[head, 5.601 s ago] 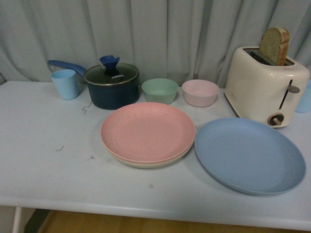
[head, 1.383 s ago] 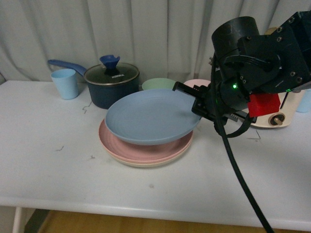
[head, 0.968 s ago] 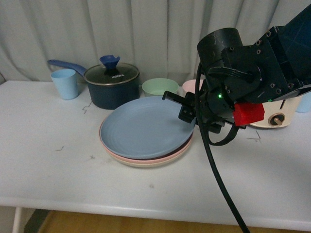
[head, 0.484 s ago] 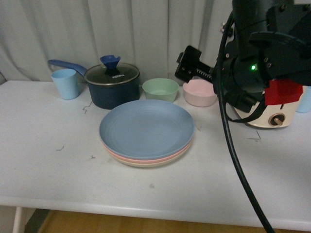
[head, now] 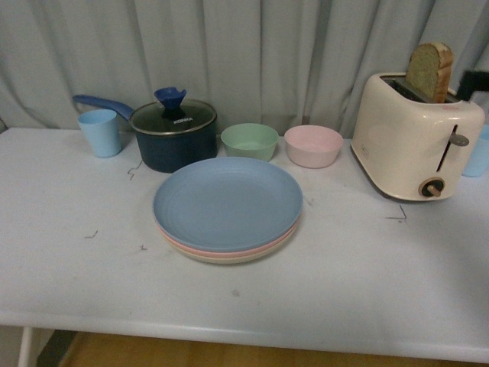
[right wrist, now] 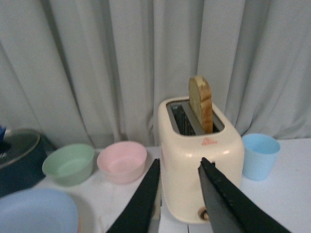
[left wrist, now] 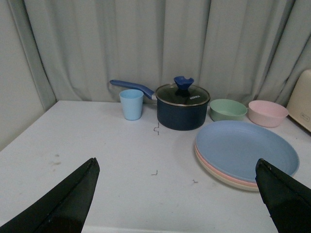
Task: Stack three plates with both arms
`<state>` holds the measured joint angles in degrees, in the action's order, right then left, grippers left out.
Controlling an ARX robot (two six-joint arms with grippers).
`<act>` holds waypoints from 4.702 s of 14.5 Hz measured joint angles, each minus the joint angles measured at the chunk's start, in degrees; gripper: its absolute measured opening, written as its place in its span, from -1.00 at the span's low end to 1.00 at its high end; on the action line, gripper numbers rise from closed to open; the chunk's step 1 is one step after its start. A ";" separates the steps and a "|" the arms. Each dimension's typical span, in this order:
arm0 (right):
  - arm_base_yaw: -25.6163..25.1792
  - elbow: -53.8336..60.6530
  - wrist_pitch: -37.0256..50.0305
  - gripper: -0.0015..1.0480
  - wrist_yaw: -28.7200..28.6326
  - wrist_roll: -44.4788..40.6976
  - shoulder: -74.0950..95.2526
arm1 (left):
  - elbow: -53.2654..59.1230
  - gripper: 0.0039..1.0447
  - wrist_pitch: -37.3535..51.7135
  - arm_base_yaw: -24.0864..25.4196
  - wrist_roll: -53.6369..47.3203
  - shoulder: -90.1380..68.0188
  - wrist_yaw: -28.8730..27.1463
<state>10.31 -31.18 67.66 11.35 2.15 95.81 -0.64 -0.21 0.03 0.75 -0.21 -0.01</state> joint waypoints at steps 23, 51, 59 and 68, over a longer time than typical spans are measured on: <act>-10.58 30.51 -38.64 -0.96 -11.17 -1.81 -66.42 | 0.00 0.88 0.00 0.00 0.00 0.00 0.00; -10.58 30.51 -67.87 0.71 -11.37 -1.97 -95.67 | 0.00 0.88 0.00 0.00 0.00 0.00 0.00; -10.58 30.51 -67.87 0.87 -11.34 -1.99 -95.67 | 0.00 0.88 0.00 0.00 -0.02 0.00 0.00; -10.58 30.51 -67.87 0.87 -11.34 -1.99 -95.67 | 0.00 0.88 0.00 0.00 0.00 0.00 0.00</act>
<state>-0.27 -0.67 -0.21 0.01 0.16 0.14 -0.64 -0.21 0.03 0.75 -0.21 -0.01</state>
